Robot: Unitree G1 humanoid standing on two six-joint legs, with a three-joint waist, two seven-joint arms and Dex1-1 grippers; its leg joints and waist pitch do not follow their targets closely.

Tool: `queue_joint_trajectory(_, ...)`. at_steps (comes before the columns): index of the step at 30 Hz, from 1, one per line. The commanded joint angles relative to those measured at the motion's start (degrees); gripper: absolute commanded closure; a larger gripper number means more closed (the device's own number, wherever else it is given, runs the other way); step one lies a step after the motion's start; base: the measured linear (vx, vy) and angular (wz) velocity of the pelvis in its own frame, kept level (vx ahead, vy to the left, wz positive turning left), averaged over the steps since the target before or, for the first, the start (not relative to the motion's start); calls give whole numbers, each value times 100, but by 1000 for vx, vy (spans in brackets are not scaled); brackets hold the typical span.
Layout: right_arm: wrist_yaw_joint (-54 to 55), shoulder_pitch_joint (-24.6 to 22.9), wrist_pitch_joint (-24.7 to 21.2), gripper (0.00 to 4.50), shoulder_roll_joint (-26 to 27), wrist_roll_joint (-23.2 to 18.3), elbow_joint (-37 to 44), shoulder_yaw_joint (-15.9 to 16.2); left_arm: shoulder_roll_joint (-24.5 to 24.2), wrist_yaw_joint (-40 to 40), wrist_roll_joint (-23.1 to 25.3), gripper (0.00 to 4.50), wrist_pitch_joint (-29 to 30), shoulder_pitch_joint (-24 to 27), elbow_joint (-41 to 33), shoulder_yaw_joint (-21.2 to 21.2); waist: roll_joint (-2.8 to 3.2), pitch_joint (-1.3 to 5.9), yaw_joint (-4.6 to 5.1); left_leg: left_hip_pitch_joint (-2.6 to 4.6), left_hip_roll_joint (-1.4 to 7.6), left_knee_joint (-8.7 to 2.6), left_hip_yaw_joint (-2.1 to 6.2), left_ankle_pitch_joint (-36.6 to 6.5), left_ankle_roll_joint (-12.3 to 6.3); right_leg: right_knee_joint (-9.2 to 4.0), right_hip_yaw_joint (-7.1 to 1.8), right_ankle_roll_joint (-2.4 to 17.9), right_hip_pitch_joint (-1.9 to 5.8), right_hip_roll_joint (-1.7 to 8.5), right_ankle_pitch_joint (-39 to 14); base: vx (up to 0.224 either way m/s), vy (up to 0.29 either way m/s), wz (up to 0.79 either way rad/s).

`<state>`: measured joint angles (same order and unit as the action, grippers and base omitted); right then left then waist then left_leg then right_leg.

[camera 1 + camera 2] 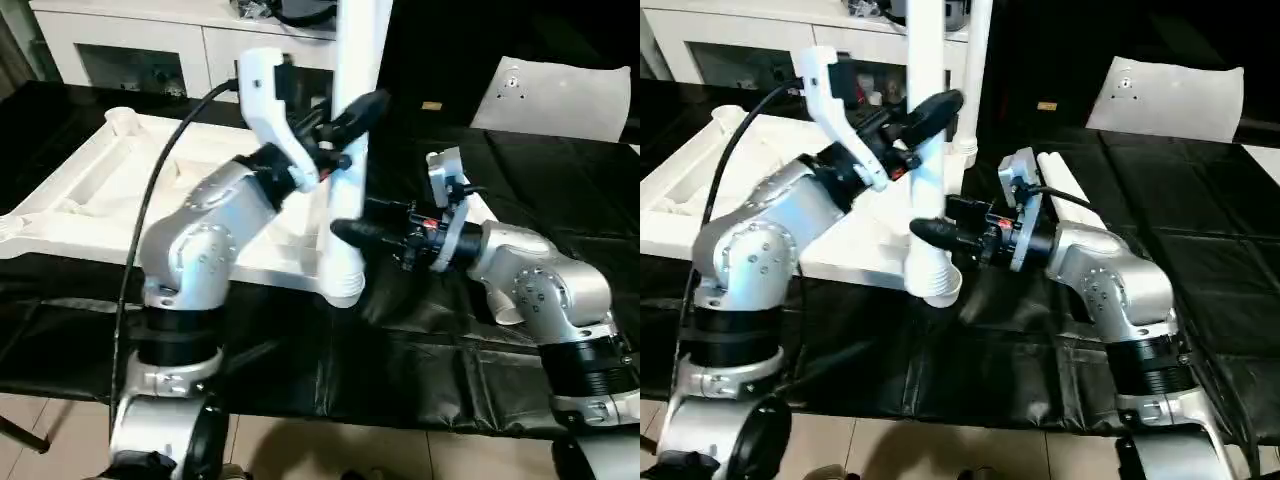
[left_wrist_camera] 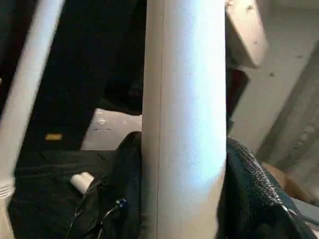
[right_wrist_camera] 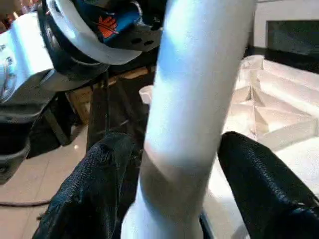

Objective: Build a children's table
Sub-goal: Pick table leg

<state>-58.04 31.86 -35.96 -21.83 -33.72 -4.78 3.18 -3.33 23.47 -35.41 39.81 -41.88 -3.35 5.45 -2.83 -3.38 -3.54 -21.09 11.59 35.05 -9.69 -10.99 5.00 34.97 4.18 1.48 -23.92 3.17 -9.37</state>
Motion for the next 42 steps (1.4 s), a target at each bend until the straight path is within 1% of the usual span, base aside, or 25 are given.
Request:
queue_joint_trajectory(1,-133,131,-107,99,-121,-58,28,-25,-26,233,-126,275,-8,-210,-12,-65,-57,431,-10,-5,93,-329,-4,-530,-348,-456,-235,645,392,361,-1684,0,0,0)
queue_joint_trajectory(2,-191,143,-159,96,-177,-56,24,11,-55,363,-185,275,-14,-234,-20,-80,-58,430,-20,-2,89,-327,-5,-530,-347,-453,-238,643,395,365,-1734,0,0,0)
queue_joint_trajectory(3,-231,160,-215,80,-225,-45,9,42,-99,501,-246,275,2,-258,-38,-111,-54,427,-21,-1,94,-331,-7,-524,-347,-455,-242,649,391,366,-1741,0,0,0)
queue_joint_trajectory(4,-253,175,-278,80,-262,-39,-6,65,-147,652,-288,275,-1,-276,-61,-159,-65,424,-18,-5,90,-329,-5,-520,-346,-461,-237,634,394,369,-1803,0,0,0)
queue_joint_trajectory(5,-286,193,-354,56,-297,-36,-24,96,-185,847,-353,275,-20,-287,-109,-212,-60,421,-18,-1,96,-329,-7,-528,-334,-459,-243,629,385,373,-1834,0,0,0)
queue_joint_trajectory(8,-394,218,-467,53,-341,-54,-72,161,-171,1138,-543,275,-6,-296,-202,-237,-75,417,-9,-7,92,-327,-11,-540,-305,-468,-241,598,389,374,-1969,0,0,0)
queue_joint_trajectory(9,-434,216,-464,53,-348,-47,-83,187,-179,1236,-573,275,5,-293,-222,-275,-90,417,-9,-5,95,-327,-15,-548,-310,-475,-242,593,384,376,-1985,0,0,0)
queue_joint_trajectory(12,-572,210,-466,53,-354,-78,-99,243,-249,1575,-616,275,28,-256,-284,-442,-95,421,-12,-14,95,-324,-15,-507,-321,-464,-248,559,386,376,-1954,0,0,0)
queue_joint_trajectory(15,-790,179,-406,53,-371,-136,-38,286,-294,1710,-615,275,57,-253,-268,-538,-81,429,-12,-9,109,-327,-8,-466,-323,-445,-249,598,389,378,-1850,0,0,0)
queue_joint_trajectory(17,-911,159,-455,53,-408,-174,32,324,-327,1788,-591,275,36,-283,-198,-575,-87,422,-10,-11,104,-326,-13,-481,-330,-446,-246,625,389,368,-1806,0,0,0)
queue_joint_trajectory(18,-961,154,-472,80,-424,-183,55,341,-340,1826,-580,275,19,-298,-160,-587,-90,425,-10,-10,106,-325,-15,-493,-330,-450,-250,632,394,375,-1813,0,0,0)
queue_joint_trajectory(19,-961,154,-472,87,-424,-183,55,341,-340,1826,-580,275,19,-298,-160,-587,-87,423,-14,-5,110,-328,-11,-496,-326,-447,-249,634,393,375,-1827,0,0,0)
queue_joint_trajectory(21,-1016,143,-455,87,-443,-170,76,366,-360,1885,-574,275,14,-320,-117,-607,-85,423,-13,-7,102,-324,-15,-510,-318,-456,-249,622,396,372,-1861,0,0,0)
queue_joint_trajectory(23,-1085,128,-348,123,-450,-88,69,393,-381,1978,-562,275,-11,-361,-45,-640,-85,419,-15,-4,100,-327,-14,-526,-304,-462,-246,590,391,370,-1927,0,0,0)
queue_joint_trajectory(26,-1143,104,-274,138,-446,-29,53,421,-391,2062,-539,275,-43,-391,-1,-690,-83,423,-17,-8,108,-330,-7,-498,-294,-453,-249,593,392,373,-1893,0,0,0)
queue_joint_trajectory(29,-1169,79,-224,175,-463,-2,61,482,-384,2094,-527,275,-55,-405,17,-718,-81,424,-14,-9,106,-327,-11,-487,-288,-445,-250,642,395,373,-1806,0,0,0)
queue_joint_trajectory(31,-1179,61,-199,181,-472,10,80,517,-377,2102,-519,275,-59,-413,24,-737,-86,425,-15,-8,106,-325,-11,-503,-293,-447,-247,634,399,377,-1838,0,0,0)
queue_joint_trajectory(32,-1182,56,-194,192,-471,13,85,526,-373,2107,-513,275,-61,-417,29,-745,-76,424,-18,-5,104,-324,-10,-495,-294,-448,-248,627,399,375,-1850,0,0,0)
queue_joint_trajectory(34,-1191,54,-184,214,-464,20,83,535,-364,2128,-515,275,-58,-423,32,-757,-74,426,-15,-7,104,-323,-11,-487,-293,-449,-249,637,397,371,-1825,0,0,0)
queue_joint_trajectory(36,-1207,51,-170,219,-452,41,78,543,-346,2147,-521,275,-53,-433,35,-780,-81,426,-14,-14,101,-322,-11,-495,-297,-446,-247,642,402,369,-1815,0,0,0)
queue_joint_trajectory(38,-1225,52,-164,246,-434,73,73,545,-356,2214,-528,275,-42,-443,37,-831,-69,423,-17,-11,100,-325,-8,-526,-286,-458,-244,609,402,372,-1915,0,0,0)
queue_joint_trajectory(42,-1227,49,-131,253,-430,85,71,558,-388,2285,-520,275,-28,-435,21,-896,-68,430,-16,-6,108,-325,-5,-502,-285,-447,-246,640,400,371,-1822,0,0,0)
